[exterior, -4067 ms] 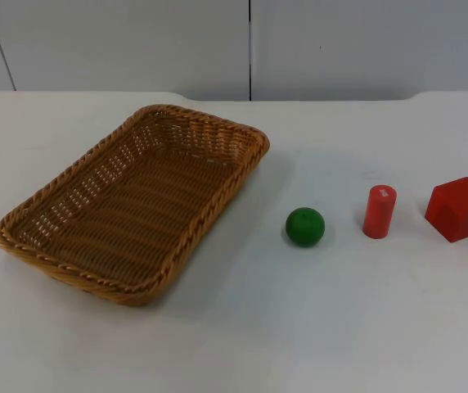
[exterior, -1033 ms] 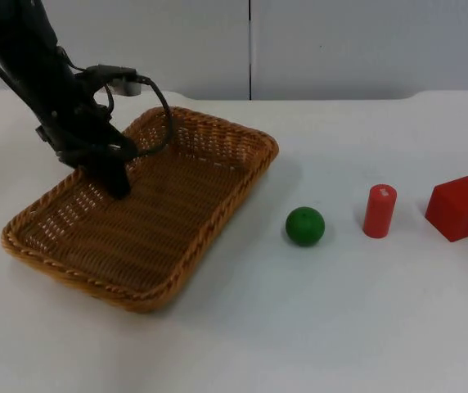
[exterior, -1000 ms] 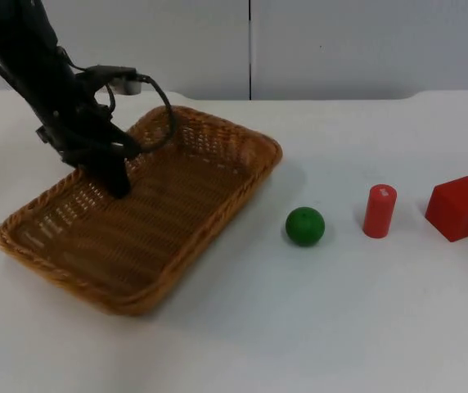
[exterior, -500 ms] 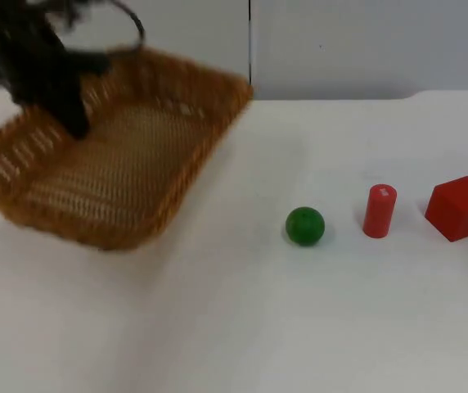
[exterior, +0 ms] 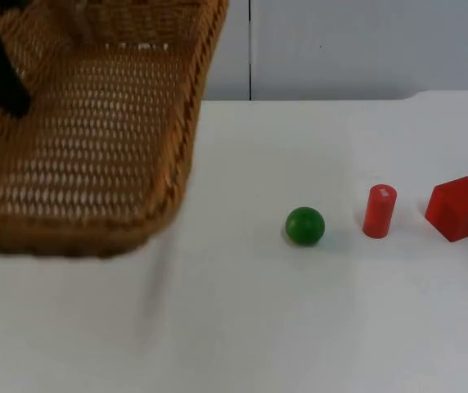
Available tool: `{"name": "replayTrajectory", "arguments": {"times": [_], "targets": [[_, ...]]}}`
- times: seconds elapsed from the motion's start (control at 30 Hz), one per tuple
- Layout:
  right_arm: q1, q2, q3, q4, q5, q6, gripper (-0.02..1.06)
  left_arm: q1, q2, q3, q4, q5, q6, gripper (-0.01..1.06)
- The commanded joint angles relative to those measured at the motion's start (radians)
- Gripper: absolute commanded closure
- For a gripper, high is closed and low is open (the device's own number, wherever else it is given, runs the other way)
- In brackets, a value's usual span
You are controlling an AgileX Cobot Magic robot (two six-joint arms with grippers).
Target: Pick up the basket with the left hand and place the object to the left of the red cylinder into the basket with the right hand.
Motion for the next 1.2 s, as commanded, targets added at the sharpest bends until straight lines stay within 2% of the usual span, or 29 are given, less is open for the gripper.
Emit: {"name": "replayTrajectory", "arguments": {"times": [0.0, 0.1, 0.13, 0.2, 0.37, 0.67, 0.77, 0.8, 0.87, 0.97, 1.07, 1.1, 1.17], "targets": [[-0.005, -0.002, 0.006, -0.002, 0.007, 0.001, 0.01, 0.003, -0.063, 0.124, -0.081, -0.073, 0.030, 1.05], [-0.005, -0.002, 0.006, -0.002, 0.007, 0.001, 0.01, 0.003, -0.110, 0.305, -0.098, -0.137, 0.071, 1.05], [-0.005, -0.002, 0.006, -0.002, 0.007, 0.001, 0.01, 0.003, -0.110, 0.305, -0.098, -0.137, 0.071, 1.05], [-0.005, -0.002, 0.006, 0.008, 0.007, 0.001, 0.01, 0.003, -0.132, 0.448, -0.118, -0.205, 0.115, 1.05], [-0.005, -0.002, 0.006, 0.023, 0.009, 0.001, 0.01, 0.003, -0.133, 0.568, -0.094, -0.280, 0.145, 1.05], [-0.005, -0.002, 0.006, 0.034, 0.007, 0.001, 0.01, 0.003, -0.133, 0.606, -0.110, -0.312, 0.153, 1.05], [-0.005, -0.002, 0.006, 0.125, -0.008, -0.100, 0.01, 0.003, -0.133, 0.606, -0.114, -0.312, 0.153, 1.05], [-0.005, -0.002, 0.006, 0.125, -0.008, -0.100, 0.01, 0.003, -0.133, 0.606, -0.114, -0.312, 0.153, 1.05], [-0.005, 0.011, -0.004, 0.182, -0.007, -0.136, 0.01, 0.003, -0.133, 0.606, -0.116, -0.308, 0.153, 1.05], [0.008, 0.049, -0.046, 0.207, 0.045, -0.138, 0.02, 0.003, -0.133, 0.606, -0.120, -0.308, 0.153, 1.05], [0.110, 0.152, -0.134, 0.203, 0.065, -0.135, 0.05, 0.003, -0.133, 0.606, -0.120, -0.312, 0.153, 1.05], [0.110, 0.152, -0.134, 0.203, 0.065, -0.135, 0.05, 0.003, -0.133, 0.606, -0.120, -0.312, 0.153, 1.05], [0.210, 0.228, -0.187, 0.203, 0.052, -0.135, 0.06, 0.003, -0.133, 0.606, -0.120, -0.312, 0.153, 1.05]]}}
